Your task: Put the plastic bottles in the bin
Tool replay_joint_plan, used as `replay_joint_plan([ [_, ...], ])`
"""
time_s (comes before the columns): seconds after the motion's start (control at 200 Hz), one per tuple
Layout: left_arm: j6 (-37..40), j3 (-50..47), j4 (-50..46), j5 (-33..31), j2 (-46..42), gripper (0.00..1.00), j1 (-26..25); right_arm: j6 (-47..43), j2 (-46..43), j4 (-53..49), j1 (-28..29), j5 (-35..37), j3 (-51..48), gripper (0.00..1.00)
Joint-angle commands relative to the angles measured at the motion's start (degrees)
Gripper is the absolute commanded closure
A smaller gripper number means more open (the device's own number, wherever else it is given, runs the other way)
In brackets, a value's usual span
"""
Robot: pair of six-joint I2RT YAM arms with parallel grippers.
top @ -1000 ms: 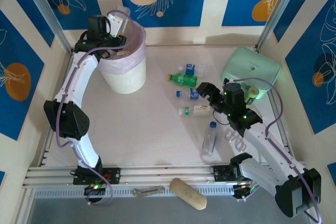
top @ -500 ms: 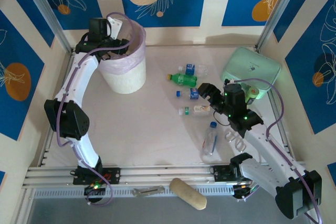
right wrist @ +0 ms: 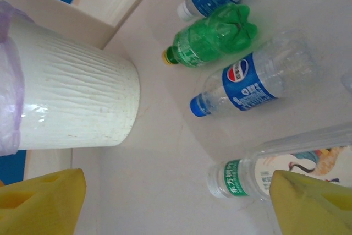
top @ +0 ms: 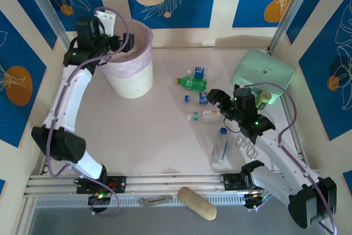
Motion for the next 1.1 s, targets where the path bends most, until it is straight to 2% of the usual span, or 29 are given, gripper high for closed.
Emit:
replay_joint_plan([
  [0.0, -9.4, -7.1, 7.9, 8.2, -5.6, 0.00, -1.2, -2.4, 0.8, -6.4, 0.3, 0.2, 1.7, 0.13],
  [0.135, -13.7, -18.7, 16.3, 9.0, -11.7, 0.00, -6.9, -4.1, 0.8, -14.5, 0.6, 0.9, 3.0, 0.13],
  [0.285, -16.3, -29.1, 22.2, 6.4, -15.2, 0.00, -15.8, -5.7, 1.6, -24.2, 1.3, 3.1, 4.2, 0.13],
  [0.59, -29.9, -46.2, 36.7, 6.0, -14.5, 0.00, -28.6, -4.2, 7.5, -38.9, 4.4, 10.0, 6.0, 0.13],
  [0.805, -32.5, -49.4, 39.3, 6.9, -9.6, 0.00, -33.3, -2.2, 11.1, -40.2, 7.2, 11.7, 4.1, 0.14],
  [0.96, -38.9, -51.5, 47.4, 10.1, -4.1, 0.00, -35.3, -1.6, 12.2, -36.4, 8.2, 9.9, 1.6, 0.16],
  [1.095, -41.0, -50.6, 49.9, 11.4, -0.1, 0.00, -36.2, -0.5, 14.2, -33.6, 9.5, 9.6, 0.0, 0.17],
])
